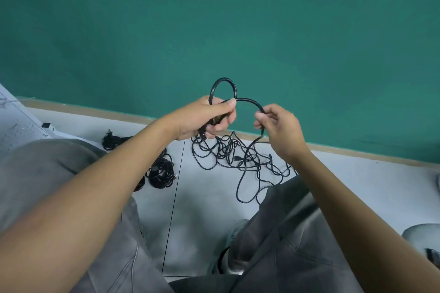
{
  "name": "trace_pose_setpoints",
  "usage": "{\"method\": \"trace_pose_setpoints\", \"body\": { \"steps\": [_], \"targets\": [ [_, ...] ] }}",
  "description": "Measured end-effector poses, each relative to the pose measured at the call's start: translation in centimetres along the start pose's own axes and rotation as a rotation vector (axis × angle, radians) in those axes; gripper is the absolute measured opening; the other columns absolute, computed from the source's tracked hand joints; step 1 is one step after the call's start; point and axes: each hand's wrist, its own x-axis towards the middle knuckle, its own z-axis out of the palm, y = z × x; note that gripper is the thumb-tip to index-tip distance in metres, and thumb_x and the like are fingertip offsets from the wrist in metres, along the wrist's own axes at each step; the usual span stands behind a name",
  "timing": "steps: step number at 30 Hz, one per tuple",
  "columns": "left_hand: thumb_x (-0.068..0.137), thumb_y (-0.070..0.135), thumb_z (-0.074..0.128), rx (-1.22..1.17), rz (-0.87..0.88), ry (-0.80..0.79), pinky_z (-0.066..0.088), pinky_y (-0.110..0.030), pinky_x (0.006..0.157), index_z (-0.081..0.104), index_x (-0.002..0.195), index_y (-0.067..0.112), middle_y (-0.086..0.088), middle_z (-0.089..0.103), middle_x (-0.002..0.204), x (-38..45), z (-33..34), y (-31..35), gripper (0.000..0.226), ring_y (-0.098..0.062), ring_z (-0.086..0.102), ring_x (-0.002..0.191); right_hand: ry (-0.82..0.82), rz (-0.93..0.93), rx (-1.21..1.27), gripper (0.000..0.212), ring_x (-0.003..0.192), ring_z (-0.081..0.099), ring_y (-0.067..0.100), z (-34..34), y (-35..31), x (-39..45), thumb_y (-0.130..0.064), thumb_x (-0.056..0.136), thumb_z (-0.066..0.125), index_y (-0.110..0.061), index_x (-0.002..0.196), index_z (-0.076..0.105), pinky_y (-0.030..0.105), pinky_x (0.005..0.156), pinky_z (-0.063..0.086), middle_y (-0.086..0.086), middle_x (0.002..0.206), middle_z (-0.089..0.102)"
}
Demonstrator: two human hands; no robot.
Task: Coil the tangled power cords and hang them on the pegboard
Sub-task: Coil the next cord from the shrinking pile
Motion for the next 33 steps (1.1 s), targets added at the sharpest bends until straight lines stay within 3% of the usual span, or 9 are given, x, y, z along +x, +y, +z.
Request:
{"method": "trace_pose_setpoints", "body": {
  "steps": [5, 7, 10, 14, 16, 21, 24, 29, 33],
  "targets": [
    [0.11, 0.046, 0.036, 0.122, 0.025, 0.144, 0.05, -0.026, 0.066, 0.048, 0.077, 0.016, 0.0, 0.073, 0.092, 1.0, 1.6, -1.1, 0.045, -0.019, 0.064, 0.08, 0.045, 0.203, 0.453, 0.014, 0.083, 0.074, 0.023, 1.3, -1.1, -1.1, -0.009, 0.102, 0.061, -0.004, 0.093, 0.071, 0.04, 0.079, 0.064, 0.008, 0.087, 0.07],
    [0.11, 0.048, 0.033, 0.158, -0.01, 0.171, 0.048, -0.021, 0.062, 0.045, 0.078, 0.016, 0.011, 0.07, 0.074, 1.1, 2.1, -1.1, 0.047, -0.013, 0.064, 0.075, 0.046, 0.231, 0.592, 0.019, 0.08, 0.072, 0.022, 1.8, -2.2, -1.3, -0.006, 0.102, 0.059, 0.0, 0.088, 0.071, 0.033, 0.071, 0.063, 0.013, 0.084, 0.07],
    [0.111, 0.048, 0.032, 0.146, -0.053, 0.134, 0.044, -0.025, 0.063, 0.049, 0.084, 0.012, 0.013, 0.062, 0.058, 1.0, 2.7, -1.2, 0.047, -0.007, 0.057, 0.057, 0.033, 0.203, 0.566, 0.027, 0.072, 0.069, 0.019, 2.4, -3.6, -0.9, -0.008, 0.103, 0.059, 0.004, 0.082, 0.072, 0.028, 0.07, 0.061, 0.014, 0.074, 0.07],
    [0.109, 0.048, 0.039, 0.201, -0.005, 0.085, 0.05, -0.034, 0.074, 0.055, 0.118, 0.022, 0.005, 0.078, 0.088, 1.1, 3.1, -1.5, 0.031, -0.022, 0.063, 0.084, 0.046, 0.254, 0.518, 0.026, 0.063, 0.068, 0.012, 2.9, -4.7, -0.2, -0.015, 0.103, 0.061, -0.003, 0.086, 0.076, 0.031, 0.06, 0.061, 0.013, 0.08, 0.071],
    [0.111, 0.045, 0.038, 0.314, 0.023, 0.068, 0.049, -0.037, 0.083, 0.063, 0.107, 0.02, 0.009, 0.077, 0.082, 1.1, 3.1, -1.2, 0.036, -0.023, 0.065, 0.085, 0.041, 0.209, 0.417, 0.031, 0.055, 0.061, 0.017, 3.0, -4.6, 0.3, -0.02, 0.104, 0.06, 0.002, 0.086, 0.072, 0.026, 0.052, 0.054, 0.014, 0.071, 0.063],
    [0.111, 0.039, 0.04, -0.082, 0.094, 0.361, 0.046, -0.029, 0.067, 0.049, 0.08, 0.018, 0.007, 0.052, 0.056, 1.7, 2.3, -0.2, 0.039, -0.025, 0.063, 0.075, -0.118, 0.211, 0.448, 0.068, 0.111, 0.064, 0.009, 4.1, -4.7, 0.5, -0.063, 0.104, 0.027, -0.013, 0.126, 0.068, 0.03, 0.098, 0.054, 0.0, 0.121, 0.069],
    [0.109, 0.04, 0.045, -0.379, 0.098, 0.513, 0.051, -0.026, 0.058, 0.045, 0.082, 0.018, 0.006, 0.044, 0.056, 1.6, 1.4, 0.9, 0.035, -0.018, 0.06, 0.055, -0.406, 0.268, 0.597, 0.081, 0.11, 0.07, 0.021, 5.9, -4.2, -1.9, -0.073, 0.096, 0.015, -0.017, 0.126, 0.065, 0.042, 0.11, 0.046, 0.003, 0.112, 0.074],
    [0.107, 0.04, 0.052, -0.115, 0.102, 0.787, 0.037, -0.027, 0.046, 0.033, 0.075, 0.023, 0.009, 0.03, 0.053, 1.6, -2.3, 1.0, 0.041, -0.011, 0.029, 0.043, -0.514, 0.175, 0.447, 0.023, 0.057, 0.051, 0.013, 6.7, -3.2, -5.5, -0.015, 0.107, 0.05, -0.012, 0.09, 0.065, 0.036, 0.079, 0.05, 0.014, 0.087, 0.065],
    [0.106, 0.051, 0.047, 0.284, 0.022, 0.533, 0.038, -0.027, 0.049, 0.042, 0.078, 0.02, 0.004, 0.044, 0.057, 1.5, -1.6, 0.2, 0.042, -0.011, 0.035, 0.044, -0.269, 0.081, 0.33, 0.021, 0.056, 0.047, 0.005, 4.4, -3.1, -4.4, -0.005, 0.103, 0.056, -0.016, 0.096, 0.071, 0.017, 0.063, 0.043, -0.006, 0.07, 0.059]
  ]
}}
